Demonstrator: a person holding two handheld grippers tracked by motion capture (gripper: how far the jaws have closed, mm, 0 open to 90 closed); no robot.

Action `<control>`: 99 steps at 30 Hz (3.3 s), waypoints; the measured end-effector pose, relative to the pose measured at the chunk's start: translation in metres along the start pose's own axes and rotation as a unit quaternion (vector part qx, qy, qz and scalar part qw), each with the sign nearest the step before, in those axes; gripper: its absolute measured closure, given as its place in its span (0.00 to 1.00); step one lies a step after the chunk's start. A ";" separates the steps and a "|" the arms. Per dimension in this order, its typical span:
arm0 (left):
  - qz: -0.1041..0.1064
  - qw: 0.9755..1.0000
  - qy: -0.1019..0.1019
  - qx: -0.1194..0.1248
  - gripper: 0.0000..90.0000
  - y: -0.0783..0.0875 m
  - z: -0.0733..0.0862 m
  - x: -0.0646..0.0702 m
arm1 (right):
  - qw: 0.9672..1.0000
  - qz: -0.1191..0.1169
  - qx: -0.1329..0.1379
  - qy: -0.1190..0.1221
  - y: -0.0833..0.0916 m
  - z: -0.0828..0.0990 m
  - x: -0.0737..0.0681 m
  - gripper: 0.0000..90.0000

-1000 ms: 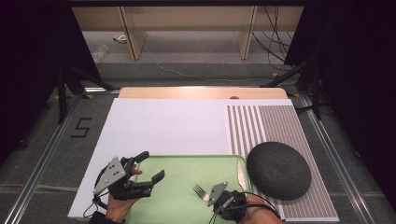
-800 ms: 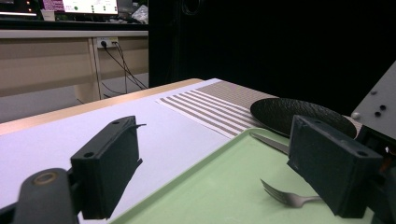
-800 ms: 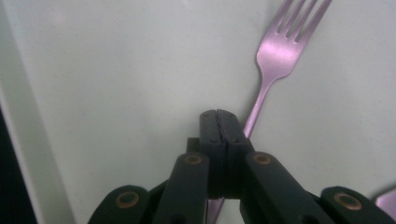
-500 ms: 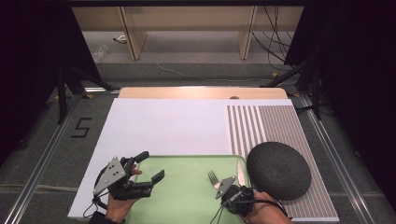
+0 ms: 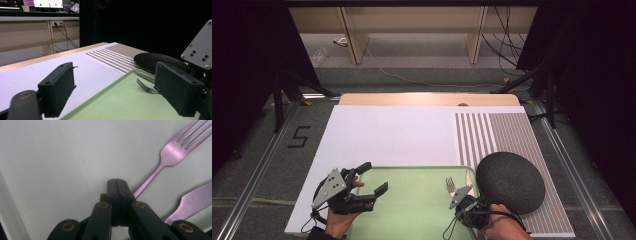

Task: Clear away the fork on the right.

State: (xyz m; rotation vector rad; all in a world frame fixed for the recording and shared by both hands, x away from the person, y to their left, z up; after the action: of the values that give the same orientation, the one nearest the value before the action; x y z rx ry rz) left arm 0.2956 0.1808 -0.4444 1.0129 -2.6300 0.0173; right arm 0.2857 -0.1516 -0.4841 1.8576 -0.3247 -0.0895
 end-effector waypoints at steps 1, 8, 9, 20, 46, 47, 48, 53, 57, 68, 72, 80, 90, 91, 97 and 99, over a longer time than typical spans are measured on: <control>-0.001 1.000 0.000 0.000 0.18 0.000 0.000 0.000 | 1.000 0.002 0.000 -0.003 0.000 0.000 0.000 1.00; -0.001 1.000 0.000 0.001 0.18 0.000 0.000 0.000 | 1.000 0.007 -0.006 -0.008 0.001 0.004 0.003 1.00; -0.001 1.000 0.000 0.000 0.18 0.000 0.000 0.000 | 1.000 0.009 -0.007 -0.005 0.002 0.005 0.004 1.00; -0.001 1.000 0.000 0.000 0.18 0.000 0.000 0.000 | 1.000 0.007 -0.011 -0.015 0.004 0.010 0.007 1.00; -0.001 1.000 0.000 0.001 0.18 0.000 0.000 0.000 | 0.982 0.000 0.160 -0.103 0.035 0.012 0.025 0.59; -0.001 1.000 0.000 0.001 0.18 0.000 0.000 0.000 | 0.981 0.003 0.164 -0.107 0.036 0.012 0.026 0.57; -0.001 1.000 0.000 0.000 0.18 0.000 0.000 0.000 | 0.980 0.011 0.167 -0.111 0.037 0.012 0.027 0.54; -0.001 1.000 -0.001 -0.001 0.18 0.000 0.000 0.000 | 0.975 0.031 0.182 -0.127 0.042 0.015 0.032 0.46; 0.000 1.000 -0.001 -0.001 0.18 0.000 0.000 0.000 | 0.968 0.043 0.203 -0.143 0.048 0.018 0.036 0.42; -0.001 1.000 -0.001 0.000 0.18 0.000 0.000 0.000 | 0.954 0.053 0.236 -0.179 0.057 0.029 0.045 0.36; -0.001 1.000 -0.001 0.000 0.18 0.000 0.000 0.000 | 0.950 0.055 0.243 -0.187 0.059 0.032 0.047 0.35; -0.001 1.000 -0.001 0.001 0.18 0.000 0.000 0.000 | 0.942 0.069 0.259 -0.203 0.066 0.040 0.051 0.32; -0.001 1.000 0.000 0.001 0.18 0.000 0.000 0.000 | 0.932 0.081 0.278 -0.217 0.072 0.052 0.056 0.25; -0.001 1.000 0.000 0.001 0.18 0.000 0.000 0.000 | 0.931 0.082 0.280 -0.218 0.073 0.053 0.056 0.24; -0.001 1.000 -0.001 0.001 0.18 0.000 0.000 0.000 | 0.927 0.089 0.287 -0.226 0.077 0.059 0.058 0.23; -0.001 1.000 -0.001 0.001 0.18 0.000 0.000 0.000 | 0.925 0.093 0.288 -0.228 0.078 0.062 0.058 0.23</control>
State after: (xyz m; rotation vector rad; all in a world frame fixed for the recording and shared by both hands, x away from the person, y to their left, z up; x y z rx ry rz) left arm 0.2955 0.1812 -0.4441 1.0162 -2.6313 0.0190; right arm 0.3140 -0.2457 -0.4237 2.3662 -0.9305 -0.3289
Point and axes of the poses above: each handheld gripper's, and its own axes: y roughly backward along the jaws, z roughly out of its underside, x roughly to its right, the point moved 2 cm from there along -y, roughly forward along the jaws, and after that the axes turned 12 degrees about y, right-handed, at the moved point
